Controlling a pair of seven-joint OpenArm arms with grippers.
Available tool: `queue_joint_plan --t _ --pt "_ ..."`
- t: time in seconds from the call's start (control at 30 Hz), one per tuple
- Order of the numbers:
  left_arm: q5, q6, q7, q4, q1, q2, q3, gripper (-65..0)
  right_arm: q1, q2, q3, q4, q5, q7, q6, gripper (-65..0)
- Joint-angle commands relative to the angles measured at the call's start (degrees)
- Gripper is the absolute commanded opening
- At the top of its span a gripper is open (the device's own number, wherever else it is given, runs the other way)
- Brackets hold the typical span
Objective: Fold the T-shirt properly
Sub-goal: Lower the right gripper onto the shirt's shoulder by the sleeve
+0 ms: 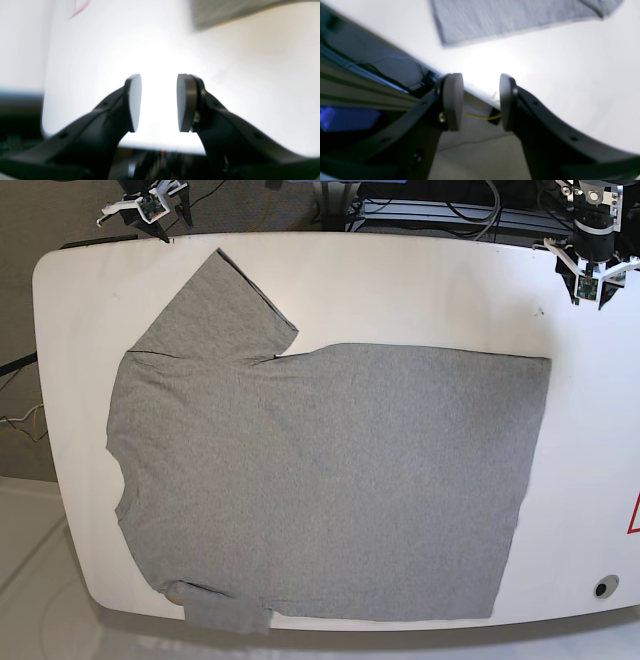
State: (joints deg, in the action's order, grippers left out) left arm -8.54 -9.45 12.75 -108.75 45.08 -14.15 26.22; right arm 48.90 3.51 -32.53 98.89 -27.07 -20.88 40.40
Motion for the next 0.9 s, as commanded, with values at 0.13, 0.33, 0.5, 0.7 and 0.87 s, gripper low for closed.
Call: queue_joint_plan --t 0.13,0.33,0.5,0.7,0.87 --pt "-0.3 -2.8 -3.0 0.3 -1.1 -0.3 3.2 -42.8 0.1 -1.5 1.0 1.2 -0.7 -0.6 -0.4 -43.1" --pt "-0.3 -3.4 -3.6 0.5 -2.1 -0.2 4.4 -42.6 -1.0 -3.0 2.4 2.4 -0.9 0.9 -0.4 -42.3" --pt "0.7 -1.9 -4.1 0.4 -2.6 0.1 3.8 -42.6 -4.1 -5.3 3.1 5.1 0.0 8.5 -0.4 -35.0" --pt "1.3 -1.7 -3.3 0.6 -3.6 -0.1 2.2 -42.8 -7.5 -6.7 3.2 6.7 3.5 14.8 -0.4 -30.3" --pt "2.1 -2.4 -2.0 0.6 -4.6 -1.0 0.3 -43.2 -9.0 -7.0 3.3 6.8 8.1 18.4 -0.4 -28.7"
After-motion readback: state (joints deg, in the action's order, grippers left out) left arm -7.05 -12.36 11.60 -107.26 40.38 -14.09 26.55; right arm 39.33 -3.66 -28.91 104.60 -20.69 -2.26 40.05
